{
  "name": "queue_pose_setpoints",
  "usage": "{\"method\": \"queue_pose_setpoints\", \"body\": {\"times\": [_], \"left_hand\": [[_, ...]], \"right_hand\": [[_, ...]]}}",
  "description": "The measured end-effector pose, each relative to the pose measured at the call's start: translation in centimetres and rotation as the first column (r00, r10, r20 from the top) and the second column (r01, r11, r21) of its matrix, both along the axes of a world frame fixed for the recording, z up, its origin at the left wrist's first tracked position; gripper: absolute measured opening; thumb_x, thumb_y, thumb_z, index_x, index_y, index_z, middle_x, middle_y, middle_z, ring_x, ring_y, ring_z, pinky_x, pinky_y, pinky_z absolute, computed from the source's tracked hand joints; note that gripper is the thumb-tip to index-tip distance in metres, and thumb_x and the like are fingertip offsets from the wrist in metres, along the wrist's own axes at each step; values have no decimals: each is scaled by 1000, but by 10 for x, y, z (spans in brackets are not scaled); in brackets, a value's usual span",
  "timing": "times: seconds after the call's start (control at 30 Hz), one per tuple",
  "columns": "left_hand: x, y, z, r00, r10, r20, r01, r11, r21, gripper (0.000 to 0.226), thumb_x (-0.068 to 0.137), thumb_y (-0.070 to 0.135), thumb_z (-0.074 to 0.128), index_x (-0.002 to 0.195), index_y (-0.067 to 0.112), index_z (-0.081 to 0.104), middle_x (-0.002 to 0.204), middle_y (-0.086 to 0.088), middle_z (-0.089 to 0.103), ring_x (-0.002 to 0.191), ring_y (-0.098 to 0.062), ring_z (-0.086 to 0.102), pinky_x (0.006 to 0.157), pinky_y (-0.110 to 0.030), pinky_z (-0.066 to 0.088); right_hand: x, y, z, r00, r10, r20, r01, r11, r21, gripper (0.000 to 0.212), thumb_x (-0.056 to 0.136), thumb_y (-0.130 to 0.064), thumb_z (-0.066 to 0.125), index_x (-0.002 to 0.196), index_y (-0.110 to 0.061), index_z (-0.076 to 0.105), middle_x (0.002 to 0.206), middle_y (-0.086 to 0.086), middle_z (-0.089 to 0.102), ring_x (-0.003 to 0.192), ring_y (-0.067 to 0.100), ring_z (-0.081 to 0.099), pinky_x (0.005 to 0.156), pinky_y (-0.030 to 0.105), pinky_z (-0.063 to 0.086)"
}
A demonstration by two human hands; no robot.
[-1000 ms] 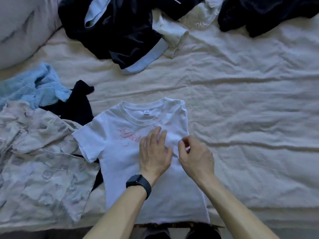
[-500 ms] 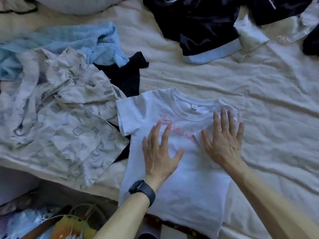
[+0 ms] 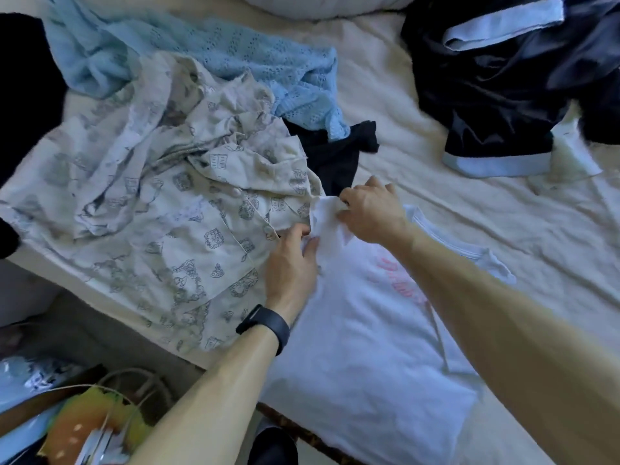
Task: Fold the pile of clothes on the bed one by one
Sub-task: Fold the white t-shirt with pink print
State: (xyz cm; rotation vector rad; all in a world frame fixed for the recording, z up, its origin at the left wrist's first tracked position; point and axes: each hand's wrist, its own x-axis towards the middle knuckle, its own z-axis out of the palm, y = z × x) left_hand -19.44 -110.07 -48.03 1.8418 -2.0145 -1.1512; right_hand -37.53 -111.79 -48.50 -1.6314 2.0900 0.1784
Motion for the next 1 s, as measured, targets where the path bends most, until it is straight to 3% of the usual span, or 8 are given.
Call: {"method": "queue_pose_setpoints", "body": {"times": [0.13, 0.37, 0.5, 0.67, 0.77, 0.83, 0.9, 1.0], "left_hand": [[10, -19, -14, 999, -29, 46, 28, 999, 28, 21, 103, 39, 47, 102, 19, 53, 83, -7, 68, 79, -35, 63, 62, -41, 47], [13, -16, -21, 992, -85, 88, 72, 988, 136, 43, 90, 58, 59, 113, 22, 54, 102, -2, 70, 95, -29, 64, 69, -39, 49], [17, -2, -14, 990, -136, -45, 124, 970, -211, 12, 86, 23, 72, 94, 18, 64, 88, 3, 66, 81, -24, 62, 62, -31, 42], [1, 33, 0, 867, -497, -28, 363, 670, -647, 26, 97, 8, 50, 88, 20, 72, 78, 0, 56, 70, -25, 56, 62, -38, 45], [2, 61, -18, 671, -726, 152, 668, 502, -550, 22, 79, 2, 59, 86, 21, 67, 84, 0, 57, 77, -24, 56, 72, -35, 39], [9, 72, -28, 530, -833, 158, 793, 421, -441, 28, 74, 9, 49, 89, 23, 67, 99, 0, 61, 92, -23, 59, 80, -34, 36], [14, 71, -23, 587, -802, 110, 773, 515, -370, 39, 70, 18, 45, 102, 24, 67, 118, -1, 60, 108, -22, 56, 86, -36, 38], [12, 67, -14, 872, -490, 26, 481, 843, -240, 37, 77, 23, 58, 113, 15, 62, 123, -3, 58, 109, -27, 57, 85, -39, 45]], "right_hand": [[-9, -10, 2, 988, -117, 100, 135, 972, -193, 18, 99, -33, 59, 105, -20, 70, 97, 1, 68, 100, 32, 51, 77, 34, 33], [-1, -32, 2, 952, -180, 246, 155, 981, 118, 11, 87, -35, 65, 97, -35, 67, 93, -14, 69, 94, 16, 61, 83, 36, 52], [-3, -26, 17, 892, -205, 404, 229, 973, -13, 12, 87, -18, 68, 91, -29, 72, 91, -13, 66, 80, 0, 59, 79, 19, 48], [-20, 70, 39, 794, -357, 491, 499, 845, -193, 25, 87, 1, 68, 90, -23, 73, 108, -7, 61, 72, 2, 60, 66, 9, 42], [-37, 122, 32, 747, -552, 370, 563, 822, 89, 34, 89, -2, 68, 95, -36, 71, 113, -4, 67, 73, -11, 61, 71, 7, 44], [-43, 132, 26, 713, -631, 304, 609, 773, 177, 24, 94, -12, 64, 106, -32, 70, 107, -6, 70, 72, -15, 59, 76, 18, 45], [-44, 122, 21, 669, -670, 323, 667, 732, 139, 18, 97, -29, 64, 112, -23, 70, 104, -10, 69, 79, -7, 62, 77, 21, 39], [-42, 93, 13, 639, -677, 365, 681, 719, 139, 35, 93, -51, 64, 108, -20, 69, 98, -13, 67, 92, 11, 63, 83, 27, 43]]}}
